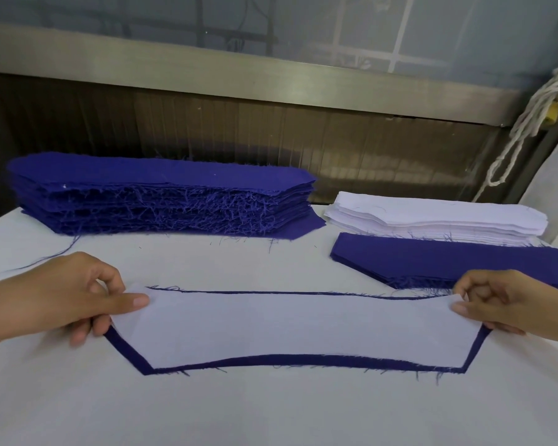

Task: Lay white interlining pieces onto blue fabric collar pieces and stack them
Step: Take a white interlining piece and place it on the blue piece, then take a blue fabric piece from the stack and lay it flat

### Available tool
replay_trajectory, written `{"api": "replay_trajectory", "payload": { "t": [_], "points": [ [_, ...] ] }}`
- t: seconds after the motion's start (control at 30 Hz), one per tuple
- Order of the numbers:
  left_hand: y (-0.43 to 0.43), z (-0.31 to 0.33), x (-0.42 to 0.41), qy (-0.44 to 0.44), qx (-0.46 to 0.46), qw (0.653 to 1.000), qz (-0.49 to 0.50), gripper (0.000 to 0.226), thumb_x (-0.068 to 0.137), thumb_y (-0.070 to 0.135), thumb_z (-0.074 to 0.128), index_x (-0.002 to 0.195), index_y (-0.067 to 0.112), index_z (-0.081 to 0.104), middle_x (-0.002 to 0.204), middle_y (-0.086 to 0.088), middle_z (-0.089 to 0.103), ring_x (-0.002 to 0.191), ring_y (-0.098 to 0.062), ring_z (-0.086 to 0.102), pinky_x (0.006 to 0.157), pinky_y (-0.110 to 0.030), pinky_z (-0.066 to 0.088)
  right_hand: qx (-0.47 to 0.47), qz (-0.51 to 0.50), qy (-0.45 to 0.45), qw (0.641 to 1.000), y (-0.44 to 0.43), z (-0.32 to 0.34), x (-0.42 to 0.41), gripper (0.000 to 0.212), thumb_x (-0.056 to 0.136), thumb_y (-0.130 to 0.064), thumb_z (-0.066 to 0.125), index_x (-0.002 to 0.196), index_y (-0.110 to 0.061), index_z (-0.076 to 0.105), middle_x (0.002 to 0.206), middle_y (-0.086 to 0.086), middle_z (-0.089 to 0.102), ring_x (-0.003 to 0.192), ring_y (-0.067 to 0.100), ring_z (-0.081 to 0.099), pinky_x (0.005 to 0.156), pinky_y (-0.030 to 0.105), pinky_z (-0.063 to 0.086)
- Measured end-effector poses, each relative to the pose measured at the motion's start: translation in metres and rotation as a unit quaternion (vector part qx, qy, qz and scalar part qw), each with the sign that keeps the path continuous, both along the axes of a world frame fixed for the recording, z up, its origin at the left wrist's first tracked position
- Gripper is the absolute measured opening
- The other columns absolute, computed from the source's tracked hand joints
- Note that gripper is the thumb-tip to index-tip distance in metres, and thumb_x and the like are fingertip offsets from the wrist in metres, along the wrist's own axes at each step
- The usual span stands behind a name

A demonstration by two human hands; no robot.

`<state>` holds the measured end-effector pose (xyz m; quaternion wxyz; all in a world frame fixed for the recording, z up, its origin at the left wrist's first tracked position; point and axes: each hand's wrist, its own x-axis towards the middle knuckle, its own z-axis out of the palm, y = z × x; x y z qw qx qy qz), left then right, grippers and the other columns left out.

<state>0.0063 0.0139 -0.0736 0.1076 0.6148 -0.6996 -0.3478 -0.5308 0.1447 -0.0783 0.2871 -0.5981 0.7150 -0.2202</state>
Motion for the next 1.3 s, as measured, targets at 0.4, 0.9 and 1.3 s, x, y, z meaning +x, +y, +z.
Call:
{"api": "replay_trajectory", "payload": {
  "t": [0.4, 0.9, 1.3],
  "points": [
    [0.005, 0.003, -0.002, -0.021, -0.012, 1.000, 0.004, 0.053, 0.048, 0.067, 0.072, 0.064, 0.017, 0.066, 0.057, -0.015, 0.069, 0.041, -0.020, 0.057, 0.045, -0.019, 0.044, -0.008, 0.010, -0.006, 1.000, 0.000, 0.002, 0.002, 0.011, 0.075, -0.036, 0.075, 0.080, -0.029, 0.069, 0.056, 0.007, 0.058, 0.043, 0.012, 0.043, 0.042, 0.018, 0.037],
    [-0.005, 0.004, 0.011, -0.063, -0.037, 0.997, 0.033, 0.055, 0.036, 0.075, 0.074, 0.058, 0.025, 0.067, 0.054, -0.011, 0.068, 0.042, -0.023, 0.061, 0.056, -0.028, 0.052, 0.015, 0.001, 0.015, 1.000, 0.001, 0.002, -0.005, 0.015, 0.089, -0.019, 0.072, 0.078, -0.026, 0.067, 0.054, 0.006, 0.050, 0.048, 0.015, 0.045, 0.044, 0.019, 0.038],
    [-0.038, 0.014, 0.010, -0.011, -0.360, 0.930, 0.069, 0.026, 0.082, 0.043, 0.073, 0.066, 0.026, 0.062, 0.053, 0.015, 0.067, 0.053, 0.001, 0.061, 0.063, -0.023, 0.045, -0.044, -0.042, -0.058, 0.996, -0.011, 0.020, -0.001, 0.045, 0.071, -0.062, 0.073, 0.094, -0.024, 0.073, 0.061, 0.016, 0.058, 0.047, 0.020, 0.039, 0.044, 0.019, 0.029]
  ]
}}
